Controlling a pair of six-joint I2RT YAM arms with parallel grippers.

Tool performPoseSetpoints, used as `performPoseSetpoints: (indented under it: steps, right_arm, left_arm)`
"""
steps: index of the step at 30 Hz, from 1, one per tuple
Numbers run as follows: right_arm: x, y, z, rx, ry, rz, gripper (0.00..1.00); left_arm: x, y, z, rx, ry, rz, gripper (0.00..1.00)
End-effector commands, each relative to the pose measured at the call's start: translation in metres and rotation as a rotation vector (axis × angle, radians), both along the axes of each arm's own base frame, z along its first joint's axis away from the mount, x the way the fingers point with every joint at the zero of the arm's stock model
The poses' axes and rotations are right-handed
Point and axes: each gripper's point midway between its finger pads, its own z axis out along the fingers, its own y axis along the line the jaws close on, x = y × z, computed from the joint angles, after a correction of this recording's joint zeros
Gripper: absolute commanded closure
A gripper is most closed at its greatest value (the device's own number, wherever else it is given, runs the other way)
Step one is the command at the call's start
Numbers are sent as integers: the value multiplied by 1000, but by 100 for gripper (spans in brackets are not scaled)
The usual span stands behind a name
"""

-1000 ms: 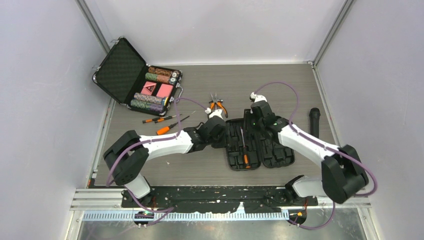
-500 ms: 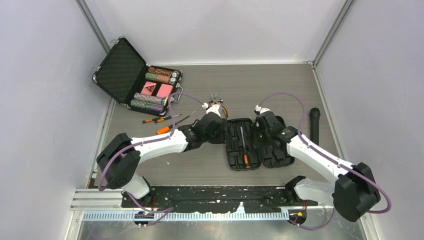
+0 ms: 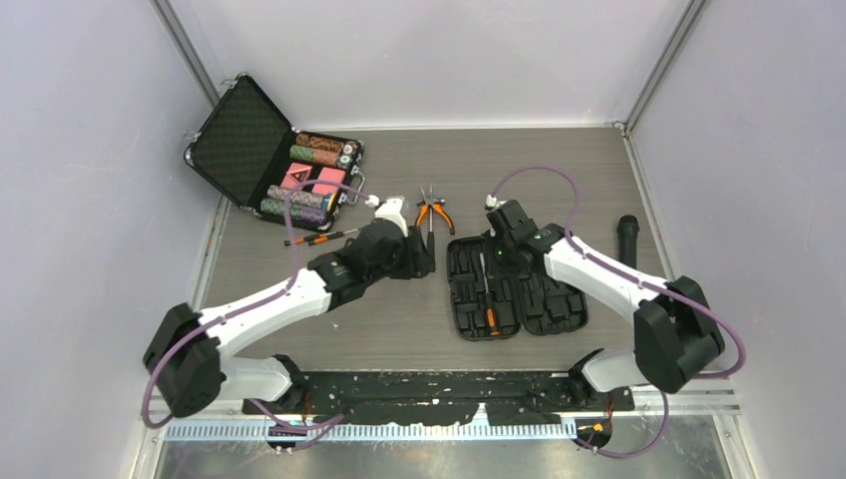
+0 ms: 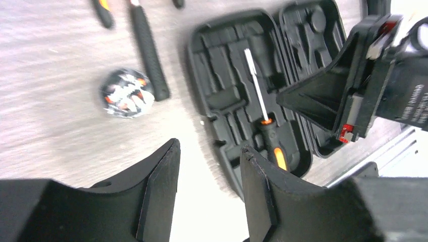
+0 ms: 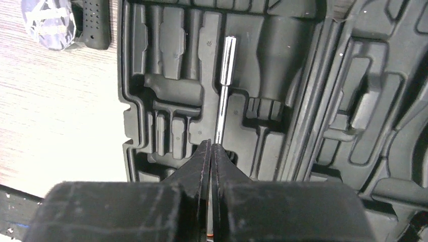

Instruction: Pack the tool kit

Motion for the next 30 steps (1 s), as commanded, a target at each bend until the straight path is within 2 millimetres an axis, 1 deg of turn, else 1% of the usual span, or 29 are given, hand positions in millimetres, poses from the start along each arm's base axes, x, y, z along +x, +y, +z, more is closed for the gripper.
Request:
performPoseSetpoints:
  steps: [1,4,5,7,10,13,16,19,21,25,27,30]
  right_arm:
    - [9,8,3,-39,4,27,95]
    - [9,7,-6,-83,22,28,95]
    - [9,6,-7,-90,26,29,95]
    - [8,5,-13,-109,38,27,95]
    - [7,5,-18,-129,47,28,95]
    - [7,5,-24,-146,59,31,95]
    - [7,2,-27,-184,58,30,95]
    - [7,-2,-31,-220,58,30,95]
    - [6,-5,-35,-248,61,34,95]
    - [-3,-9,-46,-305,89,52,95]
    - [-10,-14,-54,-320,111,52,95]
    - [-23,-21,-67,-330,144,49,95]
  left_arm:
    - [16,50,34,45,-109,66,52]
    - [22,86,57,64,-168,109,51]
    - [23,98,69,67,-198,125,51]
    - [26,125,85,94,-245,165,51]
    - [26,153,106,138,-311,209,50]
    - [23,173,116,172,-359,248,50]
    - [18,181,121,177,-376,265,50]
    - [12,177,117,144,-372,251,50]
    - [10,173,108,123,-352,235,50]
    - [4,167,87,111,-292,213,50]
    - [2,168,82,111,-279,218,50]
    - [0,170,80,105,-280,227,50]
